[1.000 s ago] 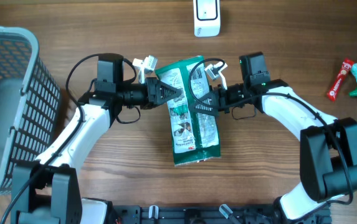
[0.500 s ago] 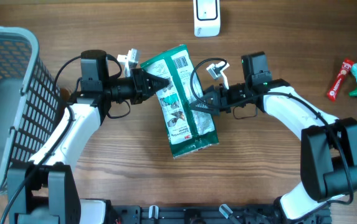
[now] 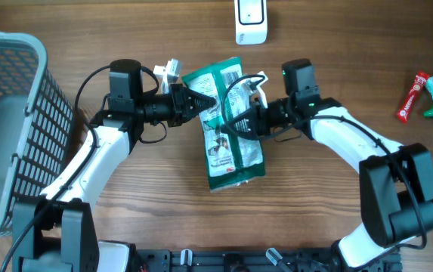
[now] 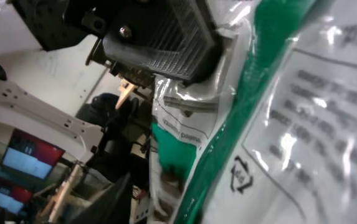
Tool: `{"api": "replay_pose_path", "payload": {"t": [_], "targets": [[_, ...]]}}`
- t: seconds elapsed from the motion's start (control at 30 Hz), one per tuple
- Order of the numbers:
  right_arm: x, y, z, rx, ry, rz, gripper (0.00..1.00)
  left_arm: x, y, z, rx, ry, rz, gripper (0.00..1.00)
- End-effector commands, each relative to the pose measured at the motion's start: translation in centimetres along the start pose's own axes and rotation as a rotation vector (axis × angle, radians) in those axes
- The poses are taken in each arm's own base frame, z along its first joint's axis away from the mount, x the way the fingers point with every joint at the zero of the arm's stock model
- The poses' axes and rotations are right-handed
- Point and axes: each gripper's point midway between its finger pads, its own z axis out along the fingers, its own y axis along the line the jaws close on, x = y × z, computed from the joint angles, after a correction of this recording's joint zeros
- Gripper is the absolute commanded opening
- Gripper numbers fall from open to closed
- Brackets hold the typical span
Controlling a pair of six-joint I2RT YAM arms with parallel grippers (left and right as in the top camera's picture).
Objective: Scan the item barcode
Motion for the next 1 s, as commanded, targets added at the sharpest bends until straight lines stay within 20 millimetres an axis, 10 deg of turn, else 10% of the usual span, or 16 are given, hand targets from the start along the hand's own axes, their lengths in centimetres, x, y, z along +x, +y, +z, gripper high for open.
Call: {"api": "replay_pose_path", "payload": {"t": [0.0, 0.27, 0.43, 0.6, 0.77, 0.97], "targets": [[-0.2, 1.1, 0.3, -0.029, 0.006, 0.02, 0.29, -0.2, 0.1, 0.0, -0.006, -0.009, -0.009, 0.04], [-0.2, 0.7, -0.2, -0.013, -0.001, 0.055, 0.31, -1.9, 1.1, -2.0, -0.018, -0.074, -0.038, 0.04], [-0.2, 0.5, -0.2, 0.004, -0.002, 0.053, 0.05, -1.9, 1.1, -2.0, -0.019, -0.074, -0.042, 0.04], [-1.1, 0.3, -0.4, 0.013, -0.022, 0.033, 0.25, -1.1, 1.9, -2.0, -0.041, -0.051, -0.071, 0.04], [-1.9, 0.3, -0.5, 0.013, -0.037, 0.023, 0.05, -0.8, 2.2, -2.0, -0.051, -0.041, -0.075, 0.04], [-2.2, 0.1, -1.0, 0.039, -0.05, -0.01, 0.05, -0.8, 2.2, -2.0, -0.051, -0.042, -0.074, 0.04]]}}
